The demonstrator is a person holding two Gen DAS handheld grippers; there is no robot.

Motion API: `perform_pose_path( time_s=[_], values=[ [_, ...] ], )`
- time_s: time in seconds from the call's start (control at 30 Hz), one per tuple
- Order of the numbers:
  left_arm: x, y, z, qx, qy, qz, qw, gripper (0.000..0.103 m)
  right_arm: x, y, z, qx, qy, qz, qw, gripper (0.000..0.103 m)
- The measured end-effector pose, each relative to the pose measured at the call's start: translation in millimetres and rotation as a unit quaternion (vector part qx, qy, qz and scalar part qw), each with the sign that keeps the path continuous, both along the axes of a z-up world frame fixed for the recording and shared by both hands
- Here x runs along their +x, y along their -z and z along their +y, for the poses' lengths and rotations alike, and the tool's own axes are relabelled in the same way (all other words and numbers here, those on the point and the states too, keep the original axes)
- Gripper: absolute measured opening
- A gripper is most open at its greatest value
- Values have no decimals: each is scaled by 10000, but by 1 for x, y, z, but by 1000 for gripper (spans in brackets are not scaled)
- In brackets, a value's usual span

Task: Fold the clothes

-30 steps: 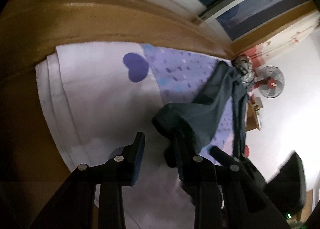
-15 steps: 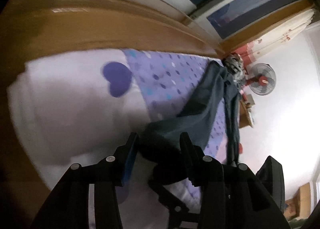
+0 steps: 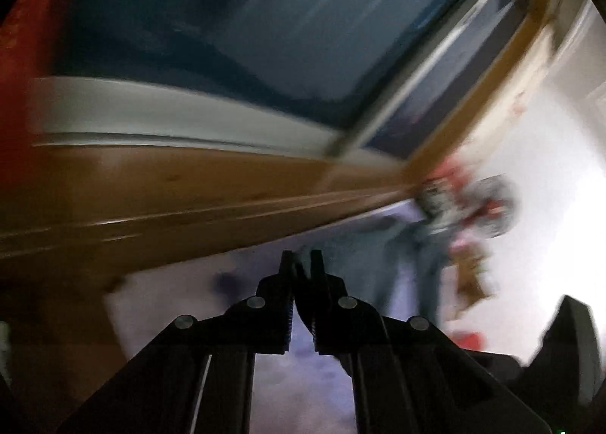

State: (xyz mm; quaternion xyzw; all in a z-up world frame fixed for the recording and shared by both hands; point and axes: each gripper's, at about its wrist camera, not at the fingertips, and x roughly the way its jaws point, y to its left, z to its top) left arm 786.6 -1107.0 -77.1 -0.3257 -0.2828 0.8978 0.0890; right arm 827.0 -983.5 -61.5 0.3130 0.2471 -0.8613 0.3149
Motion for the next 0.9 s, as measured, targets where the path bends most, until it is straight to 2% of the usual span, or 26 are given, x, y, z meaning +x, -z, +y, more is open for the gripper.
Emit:
perform_pose_path(
  time_s=[0.07,0.13,0.17,0.23,0.27,0.33,0.43,0.5,0.53,0.6,0.63,0.77,0.9],
  values=[
    [-6,29,-9,-123,-182,-457,9987,7,-4,32,-18,408,-109,-377,9984,7],
    [-9,59,-15,-406,-361,-858,9948,7,-8,64,-27,708,-130,-760,9945,7],
    [-9,68,-18,-497,-448,-974,9930,7,-9,77,-30,816,-129,-894,9926,7],
    [-8,83,-26,-434,-546,-1127,9912,7,-13,101,-30,920,-90,-1116,9894,7],
    [-7,85,-28,-391,-560,-1140,9911,7,-13,102,-28,833,-100,-1038,9911,7],
    [-6,84,-32,-351,-551,-1130,9914,7,-15,102,-29,812,-118,-1053,9911,7],
    [1,71,-26,-407,-359,-992,9936,7,-21,99,-28,704,-54,-1249,9897,16],
    [6,60,-15,-468,-172,-981,9939,11,-16,88,-19,391,-104,-1365,9898,35],
    [10,55,-9,-514,-85,-988,9937,16,-11,81,-13,231,-169,-1394,9898,40],
    [17,48,2,-680,37,-1029,9924,22,-1,66,-1,-89,-301,-1449,9889,57],
    [21,45,9,-777,109,-1051,9914,23,4,59,5,-245,-365,-1472,9881,59],
    [39,30,33,-1014,385,-1089,9881,26,17,38,50,-233,-159,-959,9950,62],
    [51,12,64,-1065,660,-1010,9870,30,16,32,107,-546,456,-1090,9915,63]
  ],
)
